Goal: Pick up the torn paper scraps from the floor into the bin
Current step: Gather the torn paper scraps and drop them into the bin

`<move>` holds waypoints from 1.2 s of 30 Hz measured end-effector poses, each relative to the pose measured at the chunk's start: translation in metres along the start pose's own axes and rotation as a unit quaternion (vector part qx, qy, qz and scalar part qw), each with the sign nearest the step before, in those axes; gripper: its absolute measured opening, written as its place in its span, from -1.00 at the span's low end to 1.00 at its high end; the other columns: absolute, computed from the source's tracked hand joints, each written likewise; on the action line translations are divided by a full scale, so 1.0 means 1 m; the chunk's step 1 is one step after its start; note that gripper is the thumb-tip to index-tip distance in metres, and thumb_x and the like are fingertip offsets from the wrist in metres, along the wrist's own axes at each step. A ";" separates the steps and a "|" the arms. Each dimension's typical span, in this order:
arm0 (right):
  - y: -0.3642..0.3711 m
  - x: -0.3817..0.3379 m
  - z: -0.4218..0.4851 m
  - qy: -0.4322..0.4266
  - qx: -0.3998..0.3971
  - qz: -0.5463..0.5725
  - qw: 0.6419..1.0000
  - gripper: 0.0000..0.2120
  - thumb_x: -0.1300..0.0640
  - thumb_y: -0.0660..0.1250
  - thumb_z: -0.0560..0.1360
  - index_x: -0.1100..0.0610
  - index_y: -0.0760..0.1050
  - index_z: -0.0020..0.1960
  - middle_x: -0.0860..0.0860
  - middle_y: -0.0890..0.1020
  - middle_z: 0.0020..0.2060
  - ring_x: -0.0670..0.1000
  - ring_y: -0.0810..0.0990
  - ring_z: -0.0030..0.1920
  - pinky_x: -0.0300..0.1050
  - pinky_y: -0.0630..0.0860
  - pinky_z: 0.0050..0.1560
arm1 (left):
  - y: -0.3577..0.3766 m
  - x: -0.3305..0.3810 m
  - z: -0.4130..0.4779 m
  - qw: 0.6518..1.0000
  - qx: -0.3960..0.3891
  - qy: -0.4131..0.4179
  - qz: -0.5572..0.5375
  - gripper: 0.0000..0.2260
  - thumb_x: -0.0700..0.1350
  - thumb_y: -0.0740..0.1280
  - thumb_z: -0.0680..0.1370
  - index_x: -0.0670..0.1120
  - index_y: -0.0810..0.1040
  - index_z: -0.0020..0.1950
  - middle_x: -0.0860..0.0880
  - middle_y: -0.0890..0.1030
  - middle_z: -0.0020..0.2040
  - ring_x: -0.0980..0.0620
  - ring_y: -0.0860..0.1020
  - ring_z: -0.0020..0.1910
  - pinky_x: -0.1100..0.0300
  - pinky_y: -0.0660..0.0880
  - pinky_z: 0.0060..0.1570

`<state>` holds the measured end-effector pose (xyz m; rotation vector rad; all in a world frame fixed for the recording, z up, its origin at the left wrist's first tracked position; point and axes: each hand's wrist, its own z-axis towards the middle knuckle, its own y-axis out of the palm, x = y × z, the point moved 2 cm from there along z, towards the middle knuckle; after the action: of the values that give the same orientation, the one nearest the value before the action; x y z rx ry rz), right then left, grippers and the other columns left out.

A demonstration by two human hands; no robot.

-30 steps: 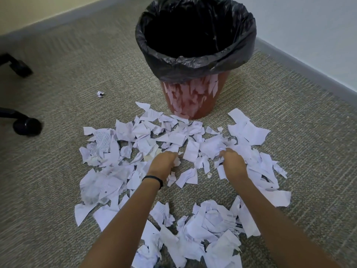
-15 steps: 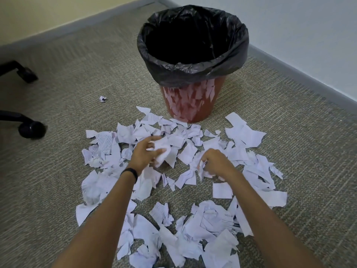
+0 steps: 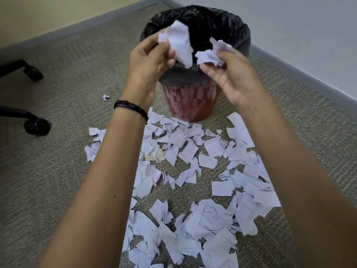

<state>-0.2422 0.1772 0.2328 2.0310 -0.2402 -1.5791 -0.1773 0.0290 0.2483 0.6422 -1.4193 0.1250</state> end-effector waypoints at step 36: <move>-0.247 0.152 -0.093 0.247 -0.117 -0.688 0.672 -0.15 -0.01 0.44 0.41 -0.10 -0.03 0.50 0.21 0.04 0.47 0.27 0.12 0.47 0.13 0.32 0.33 | -0.022 -0.268 -0.072 0.533 -0.470 -0.103 0.696 -0.24 -0.34 0.30 0.52 0.09 -0.03 0.55 -0.02 -0.20 0.56 -0.22 -0.11 0.52 -0.25 0.24 0.36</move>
<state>-0.1567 0.3423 -0.0086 2.3048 2.0183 -1.3785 -0.1515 0.1234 -0.0126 -1.5584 -1.6171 0.4865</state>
